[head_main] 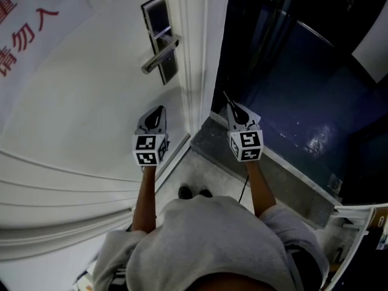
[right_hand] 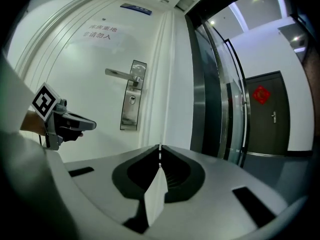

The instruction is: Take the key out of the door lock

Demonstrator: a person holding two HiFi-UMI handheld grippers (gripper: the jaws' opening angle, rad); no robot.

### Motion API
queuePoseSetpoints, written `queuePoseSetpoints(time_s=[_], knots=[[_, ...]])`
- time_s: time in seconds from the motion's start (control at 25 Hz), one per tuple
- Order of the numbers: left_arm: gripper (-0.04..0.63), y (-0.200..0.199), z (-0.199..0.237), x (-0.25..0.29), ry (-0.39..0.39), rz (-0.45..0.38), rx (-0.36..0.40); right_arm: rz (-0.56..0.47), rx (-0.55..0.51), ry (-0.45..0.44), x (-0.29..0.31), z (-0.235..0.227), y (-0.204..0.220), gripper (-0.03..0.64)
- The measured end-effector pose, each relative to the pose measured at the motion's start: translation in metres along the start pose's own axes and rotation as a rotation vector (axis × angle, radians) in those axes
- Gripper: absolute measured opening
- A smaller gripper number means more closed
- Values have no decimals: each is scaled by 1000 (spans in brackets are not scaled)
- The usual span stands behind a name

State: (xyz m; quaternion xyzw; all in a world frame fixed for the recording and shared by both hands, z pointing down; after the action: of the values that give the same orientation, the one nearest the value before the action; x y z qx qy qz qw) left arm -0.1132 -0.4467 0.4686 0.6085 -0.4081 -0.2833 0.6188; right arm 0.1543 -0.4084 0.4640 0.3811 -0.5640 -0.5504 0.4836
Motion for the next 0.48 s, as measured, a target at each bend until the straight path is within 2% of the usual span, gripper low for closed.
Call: queuePoseSetpoints(time_s=[0.48], knots=[[18, 5, -4, 4, 8, 7, -11, 3, -12, -21, 7, 8, 0, 29]])
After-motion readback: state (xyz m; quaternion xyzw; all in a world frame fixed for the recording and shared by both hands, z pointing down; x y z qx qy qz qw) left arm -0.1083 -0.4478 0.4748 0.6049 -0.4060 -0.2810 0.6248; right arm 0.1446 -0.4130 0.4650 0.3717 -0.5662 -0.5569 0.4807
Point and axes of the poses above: the fingertips, and each gripper's own axes: x forward along the fingers, z to its left, y out of its underside, the point moved 6 cm from there along -x, backward along the fingers, and after that the axes turned 3 degrees about x, right-handed, at the moved point
